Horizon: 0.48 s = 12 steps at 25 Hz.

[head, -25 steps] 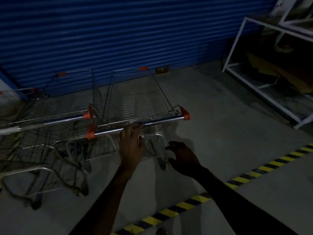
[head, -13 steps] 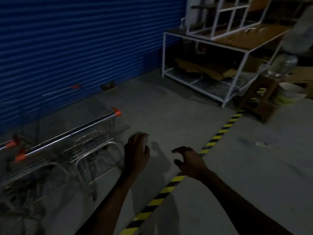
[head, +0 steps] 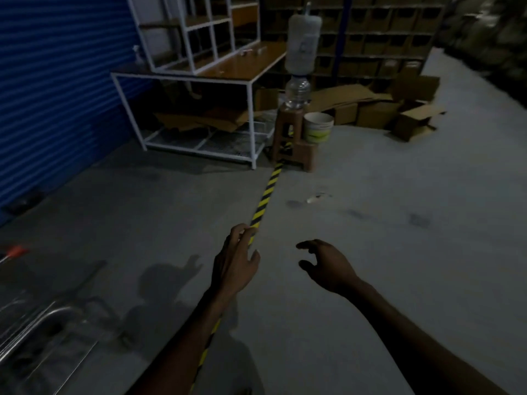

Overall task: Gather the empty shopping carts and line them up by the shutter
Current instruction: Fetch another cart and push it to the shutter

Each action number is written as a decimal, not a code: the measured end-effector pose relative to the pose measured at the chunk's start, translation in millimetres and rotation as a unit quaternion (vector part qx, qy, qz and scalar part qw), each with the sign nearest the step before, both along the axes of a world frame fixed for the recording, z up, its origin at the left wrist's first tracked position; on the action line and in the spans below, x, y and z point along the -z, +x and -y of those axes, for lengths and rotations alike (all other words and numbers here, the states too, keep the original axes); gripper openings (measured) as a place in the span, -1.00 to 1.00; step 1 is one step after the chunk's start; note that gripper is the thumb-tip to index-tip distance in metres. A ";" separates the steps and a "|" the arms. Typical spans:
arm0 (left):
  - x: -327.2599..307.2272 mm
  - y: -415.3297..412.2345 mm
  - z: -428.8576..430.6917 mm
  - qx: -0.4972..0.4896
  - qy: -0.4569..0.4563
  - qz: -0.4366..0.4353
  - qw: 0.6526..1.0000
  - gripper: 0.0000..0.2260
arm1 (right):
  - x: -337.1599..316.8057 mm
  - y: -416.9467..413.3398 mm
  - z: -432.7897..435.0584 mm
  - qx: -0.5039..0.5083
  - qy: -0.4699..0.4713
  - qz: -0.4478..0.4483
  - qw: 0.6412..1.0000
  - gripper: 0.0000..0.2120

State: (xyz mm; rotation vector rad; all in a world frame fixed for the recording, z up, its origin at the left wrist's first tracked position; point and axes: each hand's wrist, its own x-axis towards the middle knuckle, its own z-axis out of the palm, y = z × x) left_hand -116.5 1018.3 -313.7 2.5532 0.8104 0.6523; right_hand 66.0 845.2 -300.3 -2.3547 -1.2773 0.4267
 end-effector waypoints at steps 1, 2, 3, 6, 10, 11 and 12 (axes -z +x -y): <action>-3.1 13.7 4.6 0.019 -0.005 -0.005 1.000 -0.59 | -1.3 6.6 10.2 0.020 0.009 -0.005 1.000 -0.58; -6.8 29.4 9.3 0.038 -0.008 -0.010 0.999 -0.58 | -2.7 13.4 20.6 0.041 0.019 -0.008 0.999 -0.59; -10.0 43.7 12.7 0.054 -0.007 -0.011 0.998 -0.58 | -3.8 19.1 28.8 0.059 0.027 -0.010 0.998 -0.59; -14.4 87.0 20.7 0.105 0.010 -0.012 0.994 -0.59 | -7.0 34.4 48.1 0.104 0.036 -0.004 0.994 -0.59; -13.1 141.0 24.0 0.185 0.002 -0.017 0.983 -0.60 | -15.1 52.7 69.2 0.180 0.053 0.010 0.982 -0.59; -11.9 153.1 23.4 0.207 -0.005 -0.017 0.978 -0.60 | -17.2 55.9 73.8 0.198 0.057 0.010 0.978 -0.58; -11.1 167.7 23.6 0.228 -0.015 -0.018 0.973 -0.59 | -19.2 60.3 78.9 0.219 0.062 0.012 0.974 -0.58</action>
